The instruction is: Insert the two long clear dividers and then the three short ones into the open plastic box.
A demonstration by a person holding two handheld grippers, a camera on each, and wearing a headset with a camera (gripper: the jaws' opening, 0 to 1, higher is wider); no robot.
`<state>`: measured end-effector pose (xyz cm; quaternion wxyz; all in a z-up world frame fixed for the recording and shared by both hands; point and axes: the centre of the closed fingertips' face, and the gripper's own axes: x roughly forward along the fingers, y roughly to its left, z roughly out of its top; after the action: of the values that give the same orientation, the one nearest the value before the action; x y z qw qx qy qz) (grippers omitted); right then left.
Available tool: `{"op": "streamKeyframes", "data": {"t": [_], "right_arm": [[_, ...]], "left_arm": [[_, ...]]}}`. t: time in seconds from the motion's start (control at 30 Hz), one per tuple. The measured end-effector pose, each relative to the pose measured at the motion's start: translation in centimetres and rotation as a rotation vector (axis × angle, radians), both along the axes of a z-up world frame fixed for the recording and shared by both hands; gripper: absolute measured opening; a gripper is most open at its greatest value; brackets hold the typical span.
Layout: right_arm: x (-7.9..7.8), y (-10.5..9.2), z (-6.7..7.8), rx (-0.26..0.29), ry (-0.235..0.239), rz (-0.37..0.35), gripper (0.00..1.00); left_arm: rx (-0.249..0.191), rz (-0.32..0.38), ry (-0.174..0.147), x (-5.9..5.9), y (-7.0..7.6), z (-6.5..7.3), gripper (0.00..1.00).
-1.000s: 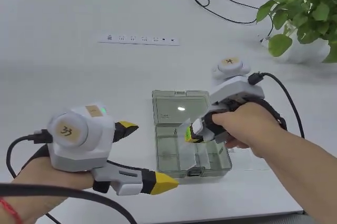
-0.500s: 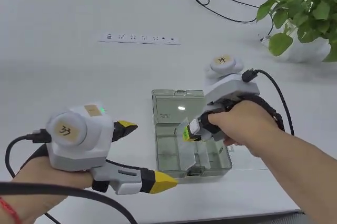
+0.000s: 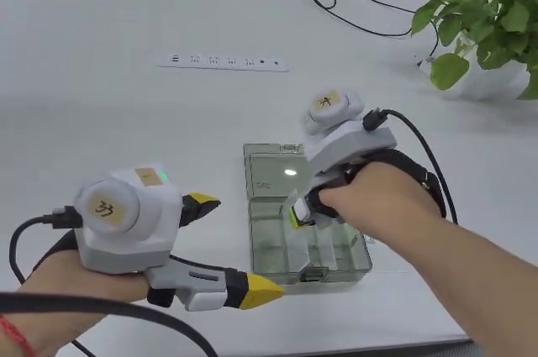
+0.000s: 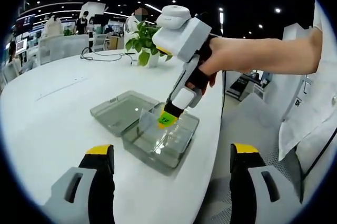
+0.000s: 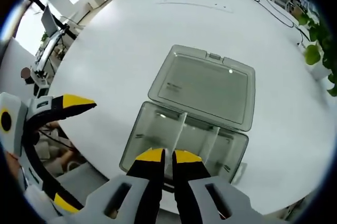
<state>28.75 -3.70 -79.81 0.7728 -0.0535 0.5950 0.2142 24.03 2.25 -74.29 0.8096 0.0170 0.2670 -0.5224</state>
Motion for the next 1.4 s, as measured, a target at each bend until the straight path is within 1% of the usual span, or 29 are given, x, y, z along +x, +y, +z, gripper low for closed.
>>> {"op": "streamKeyframes", "data": {"t": [0.07,0.13,0.2,0.5,0.8,0.97,1.27,1.4], "right_arm": [[0.0,0.0,0.0,-0.011,-0.005,0.014,0.07],[0.1,0.2,-0.1,-0.009,-0.008,0.02,0.07],[0.1,0.3,-0.2,-0.012,-0.01,0.03,0.07],[0.1,0.5,-0.8,0.04,0.01,0.005,0.08],[0.0,0.6,-1.4,0.092,0.024,-0.025,0.08],[-0.1,0.7,-1.9,0.109,0.026,-0.037,0.09],[-0.3,0.9,-2.4,0.132,0.031,-0.045,0.09],[-0.3,0.9,-2.4,0.146,0.025,-0.034,0.1]], "left_arm": [[0.0,-0.001,0.0,0.0,0.0,0.0,0.93],[-0.001,0.002,0.003,0.0,0.0,-0.1,0.93],[-0.001,0.0,-0.001,0.1,0.1,-0.1,0.93],[0.008,-0.005,-0.004,0.1,0.2,-0.3,0.94],[0.007,0.0,-0.004,0.4,0.3,-0.3,0.94],[0.006,0.003,-0.001,0.4,0.3,-0.3,0.94],[0.007,0.009,-0.001,0.4,0.4,-0.3,0.93],[0.009,0.013,0.0,0.5,0.5,-0.2,0.93]]}}
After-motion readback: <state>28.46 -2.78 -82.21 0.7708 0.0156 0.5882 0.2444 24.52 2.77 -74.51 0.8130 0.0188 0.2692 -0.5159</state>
